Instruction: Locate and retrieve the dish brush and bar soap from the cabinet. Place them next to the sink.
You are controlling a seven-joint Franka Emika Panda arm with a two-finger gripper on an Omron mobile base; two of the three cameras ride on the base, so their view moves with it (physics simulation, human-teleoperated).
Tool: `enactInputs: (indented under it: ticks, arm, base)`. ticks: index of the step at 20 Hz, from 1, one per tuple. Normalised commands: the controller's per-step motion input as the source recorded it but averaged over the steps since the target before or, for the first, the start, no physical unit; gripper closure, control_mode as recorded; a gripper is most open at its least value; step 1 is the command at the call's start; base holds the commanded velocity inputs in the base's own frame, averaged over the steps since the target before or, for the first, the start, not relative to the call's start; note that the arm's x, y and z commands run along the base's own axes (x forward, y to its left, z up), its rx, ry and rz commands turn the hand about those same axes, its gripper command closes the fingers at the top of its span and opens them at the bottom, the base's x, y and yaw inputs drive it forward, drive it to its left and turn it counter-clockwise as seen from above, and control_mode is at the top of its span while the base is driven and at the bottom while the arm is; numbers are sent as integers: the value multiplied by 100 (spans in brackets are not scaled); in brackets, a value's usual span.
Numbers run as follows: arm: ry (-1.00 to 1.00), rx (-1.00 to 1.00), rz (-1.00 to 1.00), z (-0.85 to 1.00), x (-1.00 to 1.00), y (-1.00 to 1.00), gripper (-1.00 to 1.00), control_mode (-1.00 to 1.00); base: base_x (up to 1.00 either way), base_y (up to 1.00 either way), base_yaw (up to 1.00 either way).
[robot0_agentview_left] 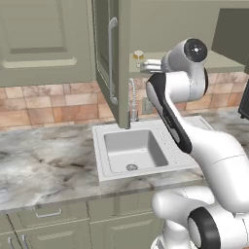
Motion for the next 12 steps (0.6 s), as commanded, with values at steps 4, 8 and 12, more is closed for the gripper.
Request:
enactInputs:
  ticks: [4, 8, 12]
  arm:
    - [0, -1, 0, 0, 35, 1, -100, -100]
    - [0, 0, 0, 0, 29, 0, -100, -100]
    - [0, 0, 1, 2, 30, 0, -100, -100]
  base:
    - [0, 0, 0]
    - [0, 0, 0]
    - [0, 0, 0]
